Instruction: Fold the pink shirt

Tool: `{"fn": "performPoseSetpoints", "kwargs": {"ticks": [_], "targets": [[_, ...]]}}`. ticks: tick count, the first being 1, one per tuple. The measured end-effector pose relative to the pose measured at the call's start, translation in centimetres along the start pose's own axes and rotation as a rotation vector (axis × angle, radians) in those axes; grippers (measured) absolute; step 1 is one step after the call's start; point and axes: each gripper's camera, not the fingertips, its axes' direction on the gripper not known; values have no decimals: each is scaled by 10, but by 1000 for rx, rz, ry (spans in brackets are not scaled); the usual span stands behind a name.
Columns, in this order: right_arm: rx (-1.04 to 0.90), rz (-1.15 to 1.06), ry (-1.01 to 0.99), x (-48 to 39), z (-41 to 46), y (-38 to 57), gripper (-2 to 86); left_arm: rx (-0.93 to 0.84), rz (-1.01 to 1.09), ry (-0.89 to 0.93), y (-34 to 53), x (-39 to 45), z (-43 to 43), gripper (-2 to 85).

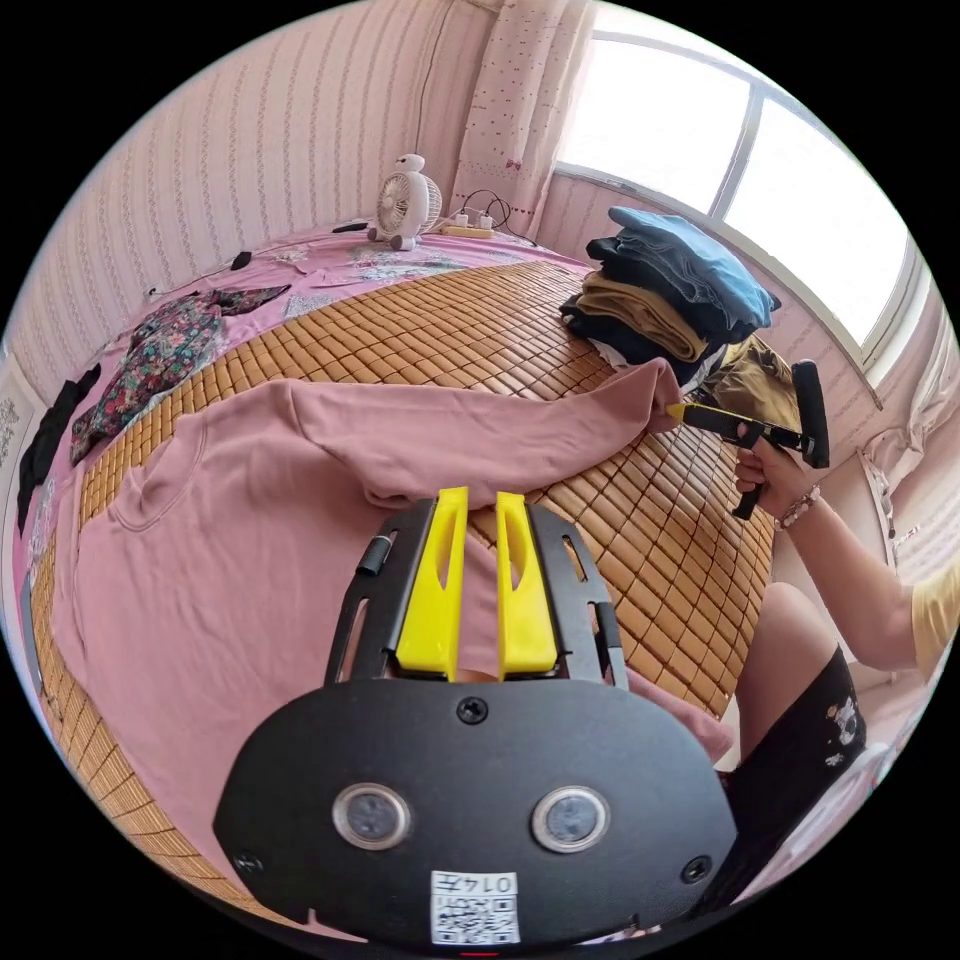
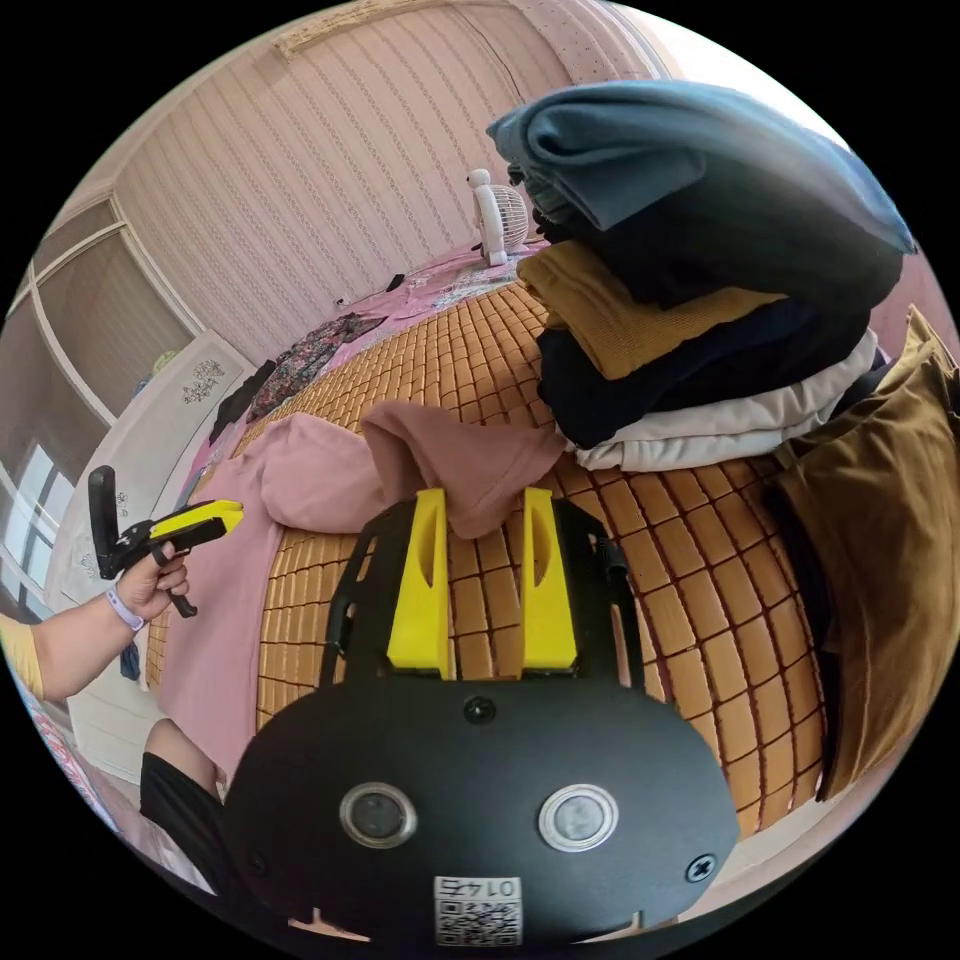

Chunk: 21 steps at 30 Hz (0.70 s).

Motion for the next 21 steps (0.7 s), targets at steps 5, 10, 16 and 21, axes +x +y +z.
{"fn": "performPoseSetpoints", "kwargs": {"ticks": [5, 10, 16, 21], "targets": [[23, -53, -498, -27, -64, -4, 33, -177, -2, 3, -28, 12, 57, 13], [196, 40, -268, -17, -130, 5, 33, -61, 51, 21, -38, 27, 33, 13], [282, 296, -34, 43, -91, 22, 57, 42, 72, 9, -42, 27, -4, 12], [120, 145, 75, 18, -21, 24, 45, -13, 51, -27, -51, 19, 8, 13]]}}
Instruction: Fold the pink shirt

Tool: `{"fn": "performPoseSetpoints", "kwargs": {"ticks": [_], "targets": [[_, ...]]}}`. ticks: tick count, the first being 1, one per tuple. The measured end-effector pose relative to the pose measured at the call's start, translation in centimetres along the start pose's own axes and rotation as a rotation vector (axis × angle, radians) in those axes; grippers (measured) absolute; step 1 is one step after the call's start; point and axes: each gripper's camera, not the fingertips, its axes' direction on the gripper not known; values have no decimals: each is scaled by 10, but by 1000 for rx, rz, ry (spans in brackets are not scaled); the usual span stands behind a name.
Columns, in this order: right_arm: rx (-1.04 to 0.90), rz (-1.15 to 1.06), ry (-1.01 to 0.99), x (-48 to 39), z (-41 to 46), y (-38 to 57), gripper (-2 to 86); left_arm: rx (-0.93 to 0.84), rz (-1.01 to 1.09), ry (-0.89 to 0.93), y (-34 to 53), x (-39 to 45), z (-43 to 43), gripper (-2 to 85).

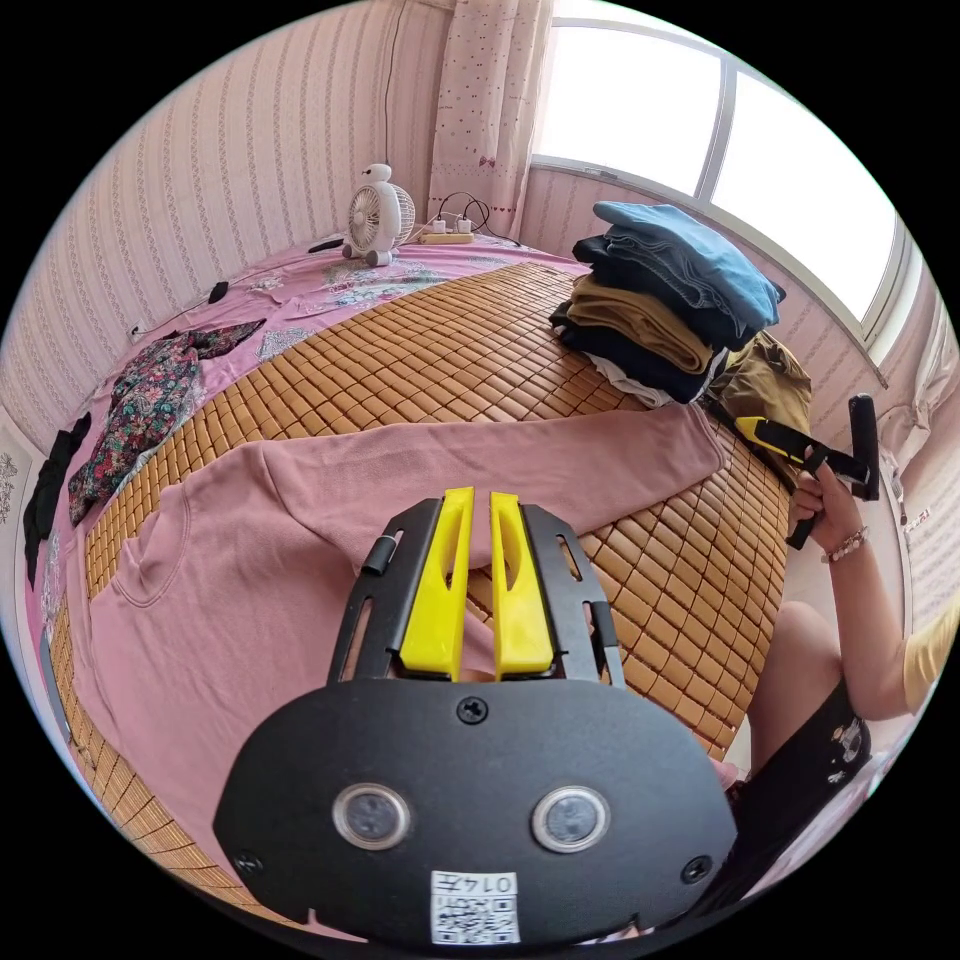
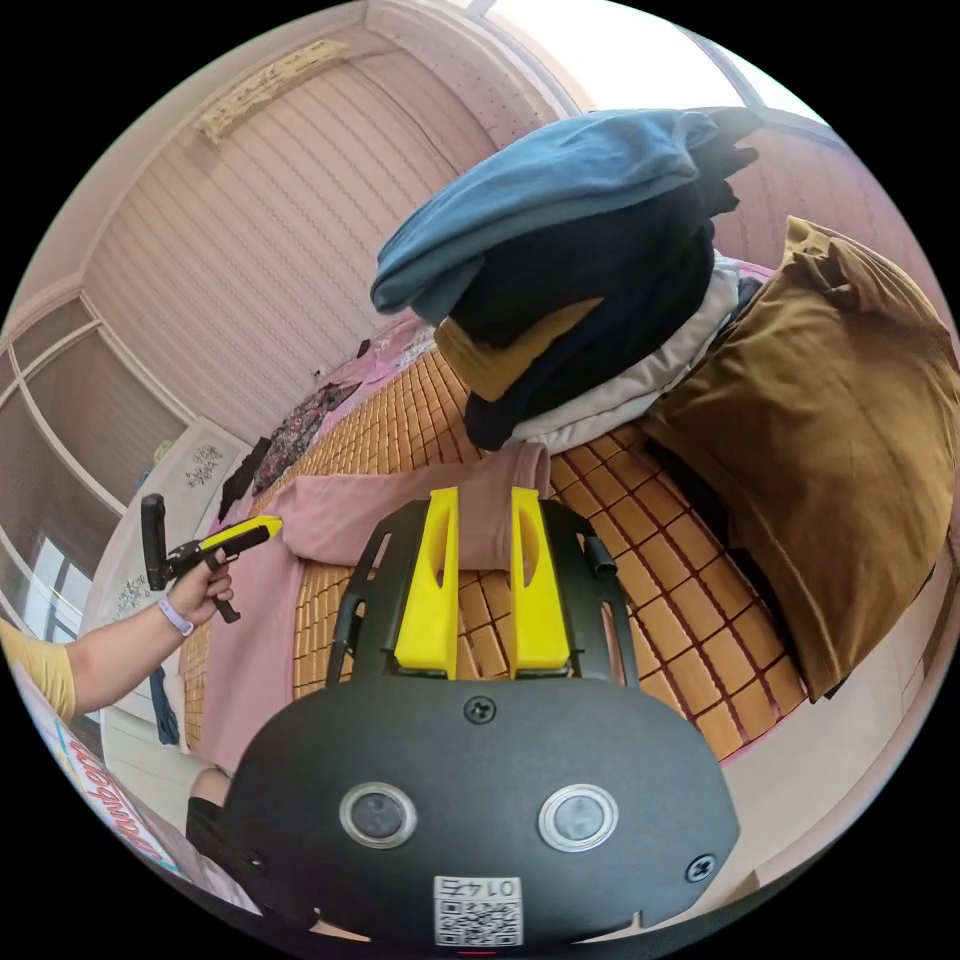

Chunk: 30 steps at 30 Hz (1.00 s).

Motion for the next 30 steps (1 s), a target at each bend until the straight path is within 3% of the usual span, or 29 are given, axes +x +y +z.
{"fn": "performPoseSetpoints", "kwargs": {"ticks": [4, 7, 14, 22, 26, 30], "targets": [[-178, -63, 230, -20, 63, -4, 18, -64, -56, -9, -7, -8, 22, 13], [-191, -164, 321, -37, 77, 2, 6, -210, -85, 9, -4, -9, 51, 11], [-246, -191, 357, -52, 101, 14, 3, -158, -34, -75, 1, 3, 32, 7], [-231, -194, 402, -69, 141, 31, 2, -256, -190, 46, -6, -27, 8, 19], [-205, -221, 442, -79, 157, 43, 2, -148, -293, 176, 10, -51, -41, 51], [-96, -163, 381, -79, 140, 58, 2, -41, -262, 210, 62, -62, -135, 72]]}}
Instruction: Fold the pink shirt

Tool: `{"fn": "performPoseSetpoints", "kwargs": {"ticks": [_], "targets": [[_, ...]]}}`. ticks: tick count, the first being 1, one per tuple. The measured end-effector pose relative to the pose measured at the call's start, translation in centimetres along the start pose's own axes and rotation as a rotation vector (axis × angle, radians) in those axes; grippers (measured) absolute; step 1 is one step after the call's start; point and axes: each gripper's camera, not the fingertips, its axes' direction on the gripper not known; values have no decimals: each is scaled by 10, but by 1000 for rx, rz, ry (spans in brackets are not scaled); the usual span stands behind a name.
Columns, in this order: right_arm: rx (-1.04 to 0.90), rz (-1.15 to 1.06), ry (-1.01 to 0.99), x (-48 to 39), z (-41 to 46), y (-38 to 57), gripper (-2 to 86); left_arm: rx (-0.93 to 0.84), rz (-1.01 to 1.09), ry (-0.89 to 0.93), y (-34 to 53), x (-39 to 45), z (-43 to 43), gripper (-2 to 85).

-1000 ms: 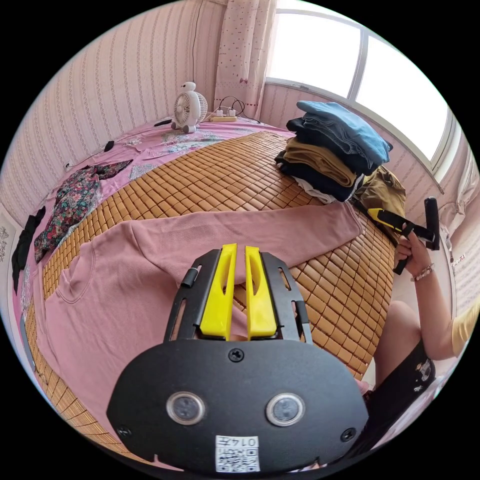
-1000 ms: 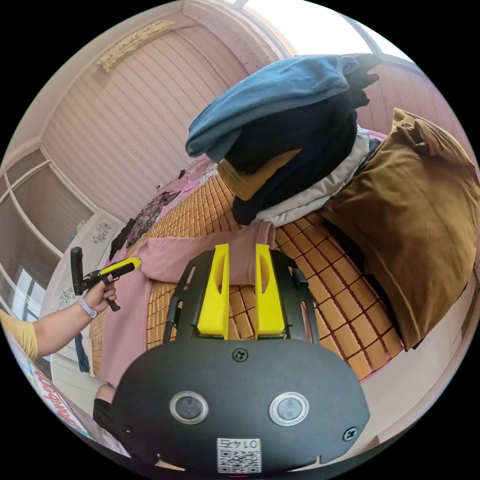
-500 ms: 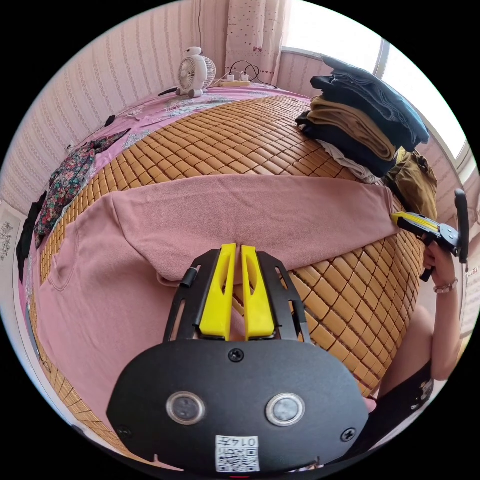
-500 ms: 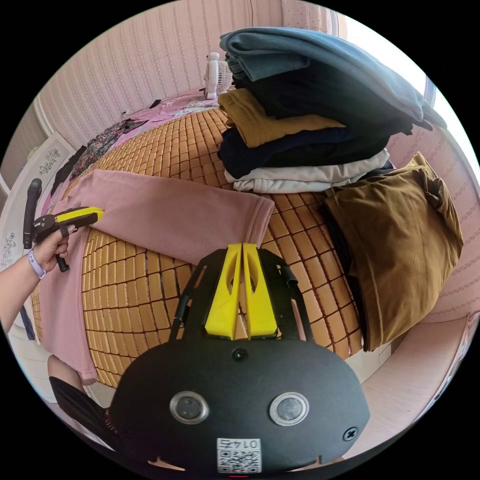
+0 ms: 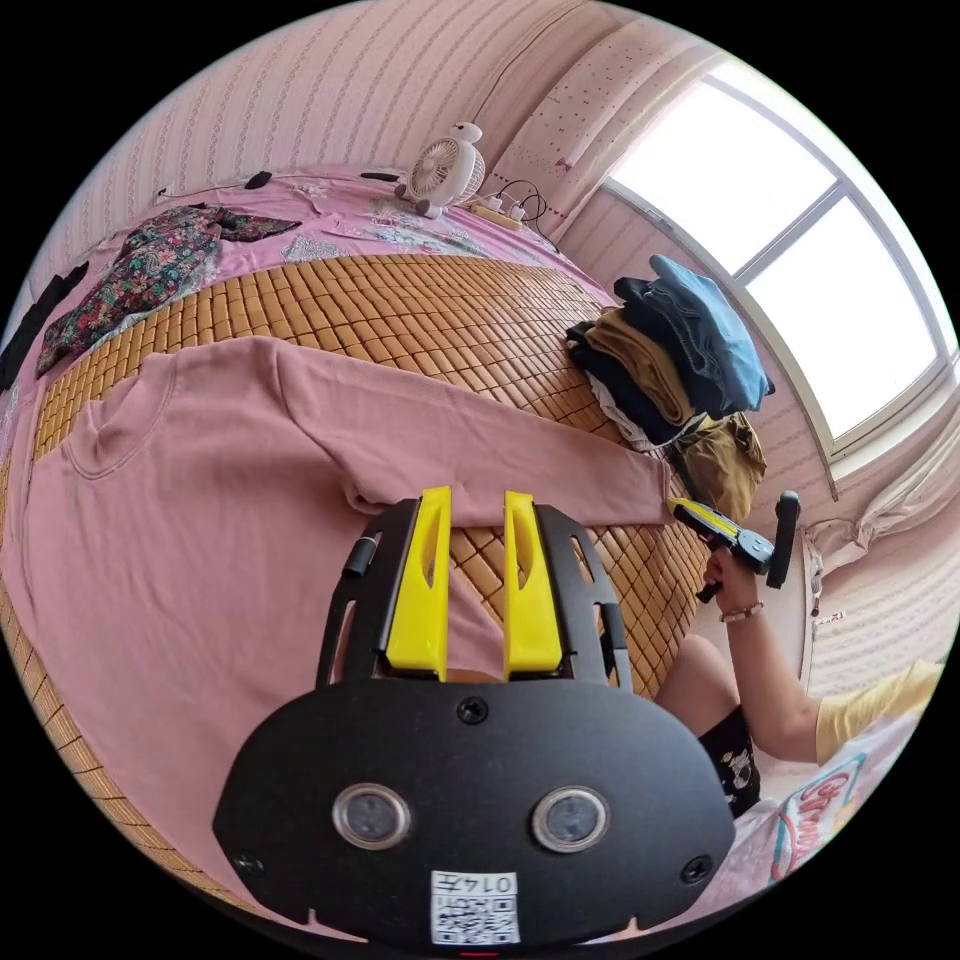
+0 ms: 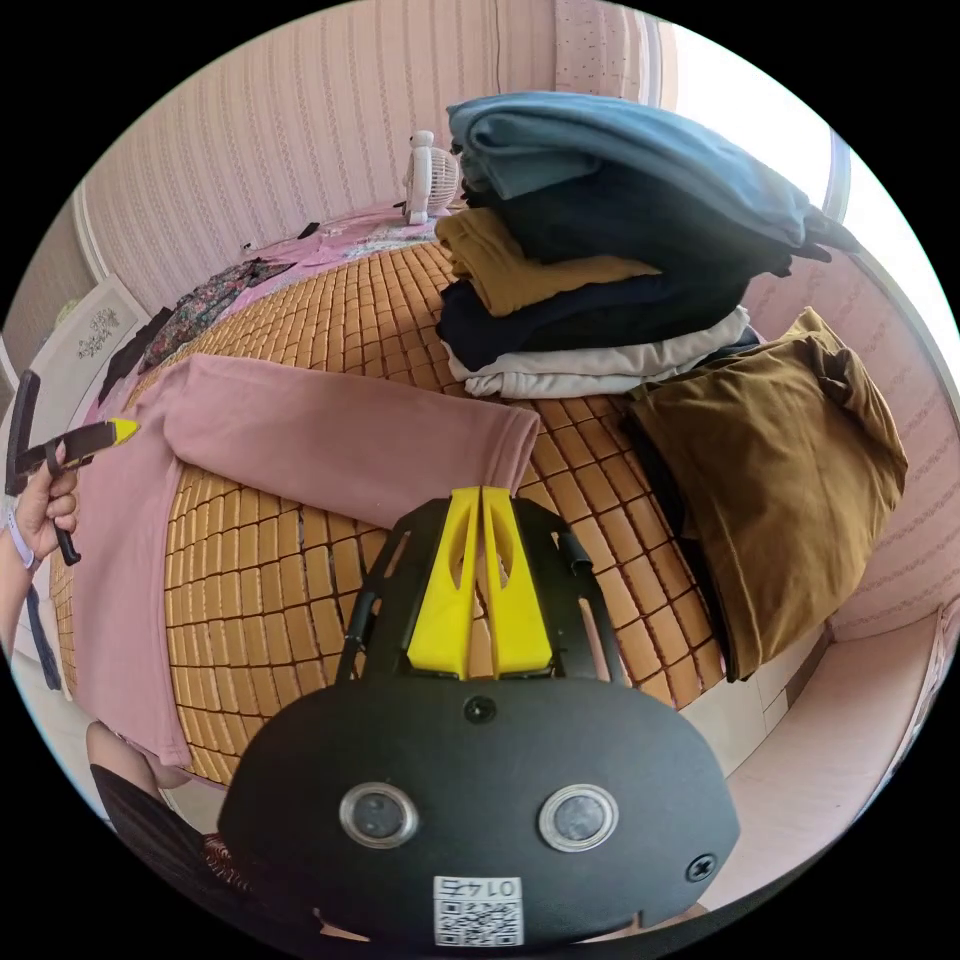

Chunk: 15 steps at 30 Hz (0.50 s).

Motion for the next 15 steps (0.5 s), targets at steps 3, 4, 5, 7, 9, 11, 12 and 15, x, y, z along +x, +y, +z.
{"fn": "performPoseSetpoints", "kwargs": {"ticks": [3, 4, 5, 7, 9, 11, 12, 15], "targets": [[58, 36, -50, -8, -21, 18, 2, 5, 3, -71, 76, -11, -69, 70], [50, 20, -100, -18, -25, 26, 5, 9, -9, -89, 94, -15, -82, 69], [43, 7, -126, -25, -26, 30, 7, 12, -41, -124, 131, -22, -107, 68], [-12, -82, -237, -66, -23, 43, 12, -12, -107, -209, 185, -33, -139, 67], [-68, -200, -346, -113, -16, 50, 17, -23, -241, -330, 246, -48, -176, 65], [-139, -328, -526, -171, -7, 54, 21, 32, -363, -345, 286, -62, -202, 65], [-186, -374, -685, -210, -3, 54, 24, 65, -418, -326, 307, -70, -214, 64], [-215, -481, -833, -319, -4, 53, 40, 88, -469, -360, 339, -82, -229, 64]]}}
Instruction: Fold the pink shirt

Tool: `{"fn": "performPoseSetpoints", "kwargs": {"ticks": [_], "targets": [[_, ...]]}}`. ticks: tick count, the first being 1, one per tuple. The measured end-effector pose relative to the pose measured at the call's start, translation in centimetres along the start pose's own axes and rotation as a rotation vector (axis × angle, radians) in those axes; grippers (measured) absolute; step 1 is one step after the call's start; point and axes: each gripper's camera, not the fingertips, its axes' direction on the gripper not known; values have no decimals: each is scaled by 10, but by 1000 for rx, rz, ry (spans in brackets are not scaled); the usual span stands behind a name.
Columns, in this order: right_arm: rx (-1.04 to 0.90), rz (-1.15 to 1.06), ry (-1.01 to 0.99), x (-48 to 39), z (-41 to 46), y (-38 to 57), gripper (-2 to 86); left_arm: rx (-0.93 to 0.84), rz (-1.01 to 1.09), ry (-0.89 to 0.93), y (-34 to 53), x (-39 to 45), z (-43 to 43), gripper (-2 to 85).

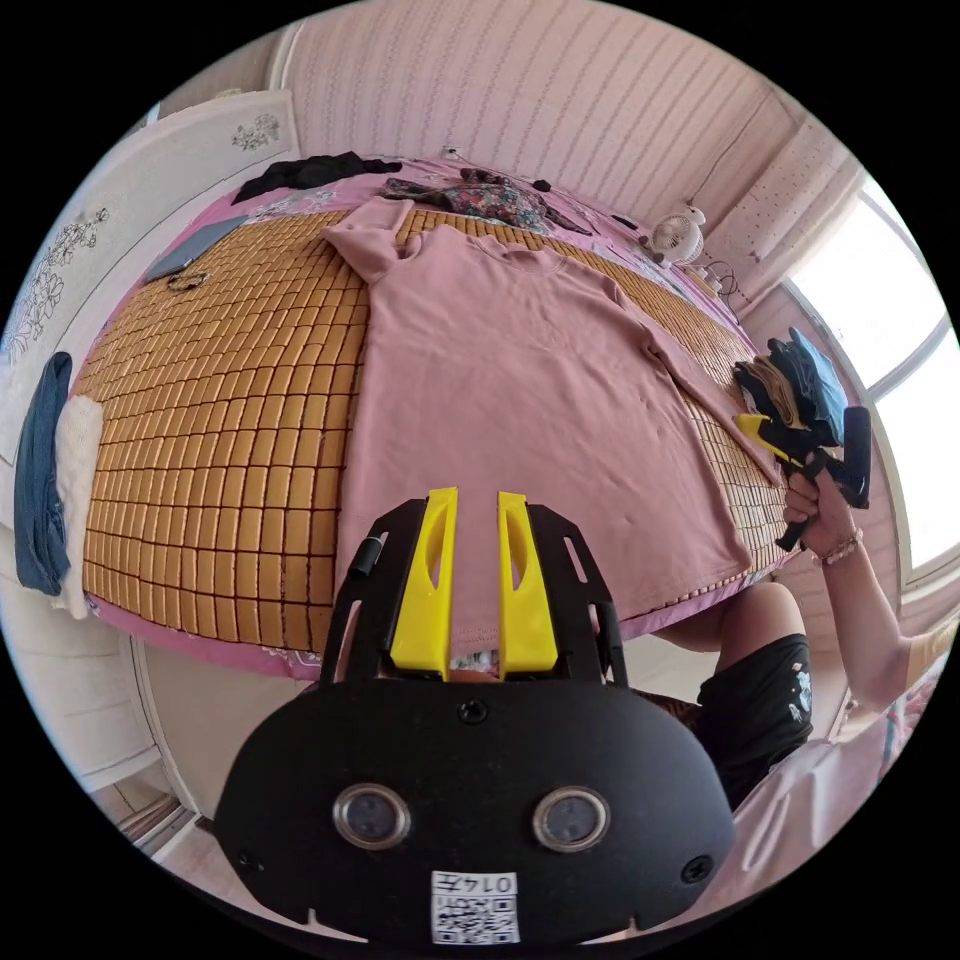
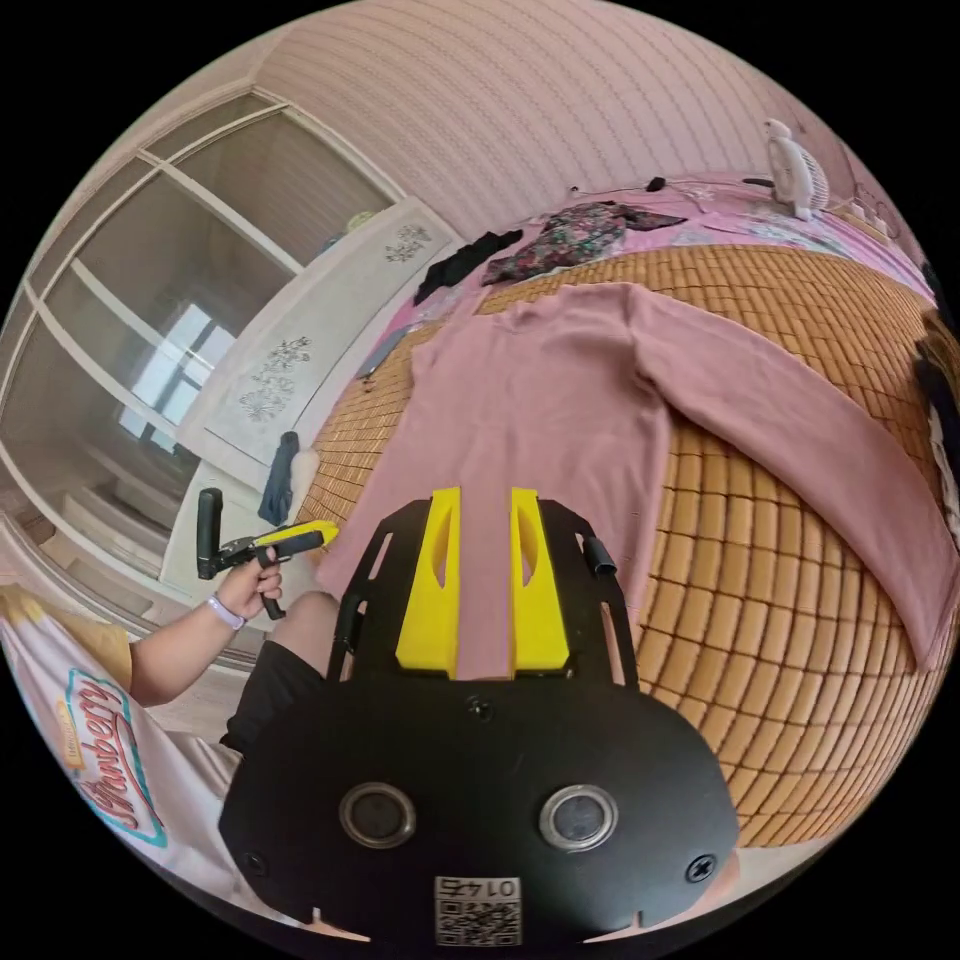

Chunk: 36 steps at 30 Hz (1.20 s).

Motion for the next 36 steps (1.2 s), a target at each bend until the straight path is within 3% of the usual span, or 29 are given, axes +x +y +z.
{"fn": "performPoseSetpoints", "kwargs": {"ticks": [7, 12, 14, 23, 26, 31, 36], "targets": [[-94, -448, 122, -142, 161, -140, 72, 78, 2, 41, 5, -42, -12, 69], [-281, -404, 46, -177, 297, -230, 75, -3, -44, -9, 11, -79, -12, 73], [-268, -424, 90, -188, 342, -254, 76, 19, -45, -4, 19, -88, -21, 70], [-314, -539, 753, -198, 545, -280, 32, 3, 98, -3, 30, -118, -61, 60], [-302, -514, 651, -190, 548, -281, 23, -14, 104, 17, 30, -133, -74, 60], [-97, -766, 102, -203, 429, -275, 17, 47, 83, 73, 40, -160, -104, 59], [-26, -709, -79, -150, 351, -272, 35, 417, -84, 177, 61, -211, -182, 58]]}}
